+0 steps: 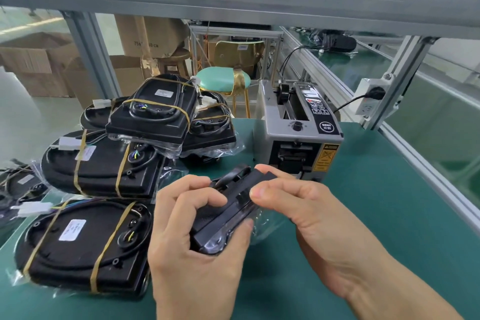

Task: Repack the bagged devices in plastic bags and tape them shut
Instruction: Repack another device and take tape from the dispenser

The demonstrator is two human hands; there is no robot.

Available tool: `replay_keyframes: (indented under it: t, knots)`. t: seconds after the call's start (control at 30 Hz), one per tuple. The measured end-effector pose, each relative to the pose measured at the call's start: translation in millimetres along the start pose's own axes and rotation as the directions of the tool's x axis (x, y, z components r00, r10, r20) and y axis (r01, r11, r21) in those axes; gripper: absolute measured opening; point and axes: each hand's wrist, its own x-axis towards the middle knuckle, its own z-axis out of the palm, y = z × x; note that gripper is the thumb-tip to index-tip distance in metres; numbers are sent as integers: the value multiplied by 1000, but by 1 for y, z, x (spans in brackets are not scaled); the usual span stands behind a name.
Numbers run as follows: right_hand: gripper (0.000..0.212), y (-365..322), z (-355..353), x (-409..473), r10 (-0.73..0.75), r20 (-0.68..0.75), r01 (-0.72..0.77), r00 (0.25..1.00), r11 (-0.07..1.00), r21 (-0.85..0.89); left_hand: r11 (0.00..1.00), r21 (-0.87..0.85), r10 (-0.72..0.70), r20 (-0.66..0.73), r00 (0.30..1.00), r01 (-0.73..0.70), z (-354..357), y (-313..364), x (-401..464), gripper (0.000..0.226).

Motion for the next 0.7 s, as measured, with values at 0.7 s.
replay_keyframes:
  t: [0.7]
  knots:
    - [5, 2, -3, 4, -62, -40, 51, 997, 974, -222, 999, 2, 44, 41, 998, -44, 3, 2, -1, 30]
